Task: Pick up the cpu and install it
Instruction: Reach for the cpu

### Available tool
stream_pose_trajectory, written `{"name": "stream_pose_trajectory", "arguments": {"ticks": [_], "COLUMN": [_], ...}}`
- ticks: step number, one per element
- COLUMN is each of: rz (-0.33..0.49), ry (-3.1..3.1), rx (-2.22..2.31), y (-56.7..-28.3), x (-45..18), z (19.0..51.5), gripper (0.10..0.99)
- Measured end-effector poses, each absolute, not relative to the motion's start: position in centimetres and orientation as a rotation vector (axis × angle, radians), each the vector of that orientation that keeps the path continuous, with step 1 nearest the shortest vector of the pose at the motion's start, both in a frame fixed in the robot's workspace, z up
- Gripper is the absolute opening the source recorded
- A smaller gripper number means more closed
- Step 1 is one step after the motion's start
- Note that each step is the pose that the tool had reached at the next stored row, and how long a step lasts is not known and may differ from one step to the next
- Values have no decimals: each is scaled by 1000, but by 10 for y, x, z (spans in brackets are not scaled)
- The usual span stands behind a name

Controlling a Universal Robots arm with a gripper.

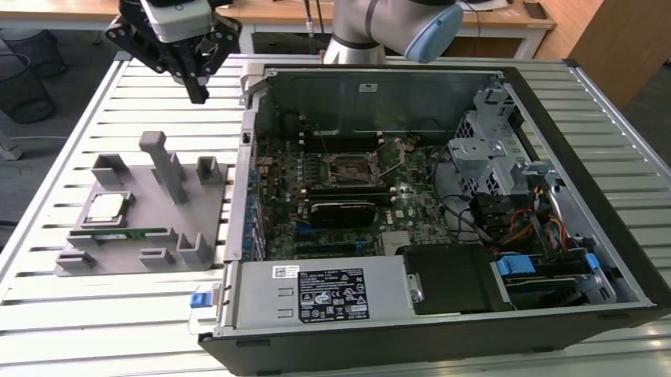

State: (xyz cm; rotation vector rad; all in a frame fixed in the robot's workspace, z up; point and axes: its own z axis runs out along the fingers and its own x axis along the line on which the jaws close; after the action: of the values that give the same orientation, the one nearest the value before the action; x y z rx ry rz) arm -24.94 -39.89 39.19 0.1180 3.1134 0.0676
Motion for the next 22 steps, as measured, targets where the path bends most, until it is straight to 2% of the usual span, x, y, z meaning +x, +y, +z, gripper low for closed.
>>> {"name": "stream_pose_trajectory", "arguments": {"ticks": [22], "rz": [68], "ry": [3115], "rx": [118], "y": [-399], "x": [-280], "z": [391], "gripper": [114]}}
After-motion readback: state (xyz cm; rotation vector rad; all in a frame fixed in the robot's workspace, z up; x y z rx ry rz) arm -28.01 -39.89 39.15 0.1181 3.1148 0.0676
